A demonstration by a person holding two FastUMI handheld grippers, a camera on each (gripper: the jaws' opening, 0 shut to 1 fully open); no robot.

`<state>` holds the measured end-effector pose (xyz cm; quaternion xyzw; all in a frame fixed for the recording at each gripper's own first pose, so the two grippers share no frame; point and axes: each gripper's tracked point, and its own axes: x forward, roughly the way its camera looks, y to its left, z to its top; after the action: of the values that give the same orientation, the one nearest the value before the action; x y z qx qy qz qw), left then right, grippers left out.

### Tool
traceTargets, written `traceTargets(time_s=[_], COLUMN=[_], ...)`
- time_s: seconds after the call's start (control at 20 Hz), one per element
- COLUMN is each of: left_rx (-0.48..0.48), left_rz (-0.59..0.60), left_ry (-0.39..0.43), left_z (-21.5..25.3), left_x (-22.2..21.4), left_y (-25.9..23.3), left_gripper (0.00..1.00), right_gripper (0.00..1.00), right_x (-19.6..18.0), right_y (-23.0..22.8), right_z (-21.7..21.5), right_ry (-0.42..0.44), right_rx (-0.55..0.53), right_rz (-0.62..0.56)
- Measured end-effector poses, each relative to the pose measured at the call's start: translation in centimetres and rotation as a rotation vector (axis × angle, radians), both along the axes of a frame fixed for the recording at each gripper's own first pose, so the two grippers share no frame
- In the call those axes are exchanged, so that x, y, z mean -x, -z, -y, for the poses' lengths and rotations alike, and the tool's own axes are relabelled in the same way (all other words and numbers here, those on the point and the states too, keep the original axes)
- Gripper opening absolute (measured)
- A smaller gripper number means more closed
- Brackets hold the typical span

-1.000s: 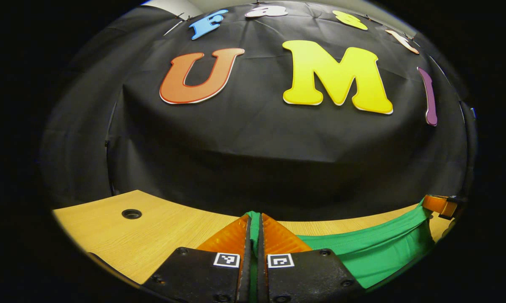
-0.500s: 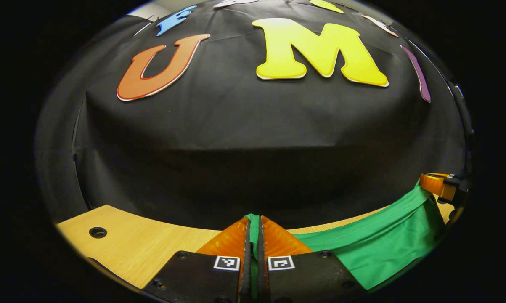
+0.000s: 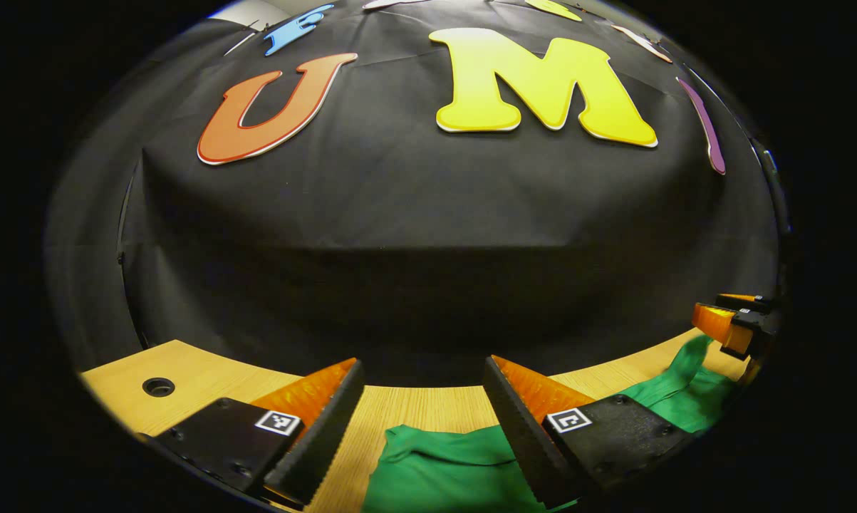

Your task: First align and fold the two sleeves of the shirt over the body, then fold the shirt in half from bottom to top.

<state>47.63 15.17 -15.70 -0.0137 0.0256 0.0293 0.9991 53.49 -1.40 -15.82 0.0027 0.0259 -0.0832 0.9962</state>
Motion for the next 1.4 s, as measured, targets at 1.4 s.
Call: traceTargets(time_s=[1.4], left_rx=[-0.006], left_rz=[0.106], left_ry=[-0.064], left_z=[-0.8], left_x=[6.6], left_y=[-3.8], left_gripper=[1.00], right_gripper=[0.95], right_x=[9.1], right_y=[-5.3], right_z=[-0.5], right_ry=[0.004], right_rx=[0.083], right_rz=[0.151])
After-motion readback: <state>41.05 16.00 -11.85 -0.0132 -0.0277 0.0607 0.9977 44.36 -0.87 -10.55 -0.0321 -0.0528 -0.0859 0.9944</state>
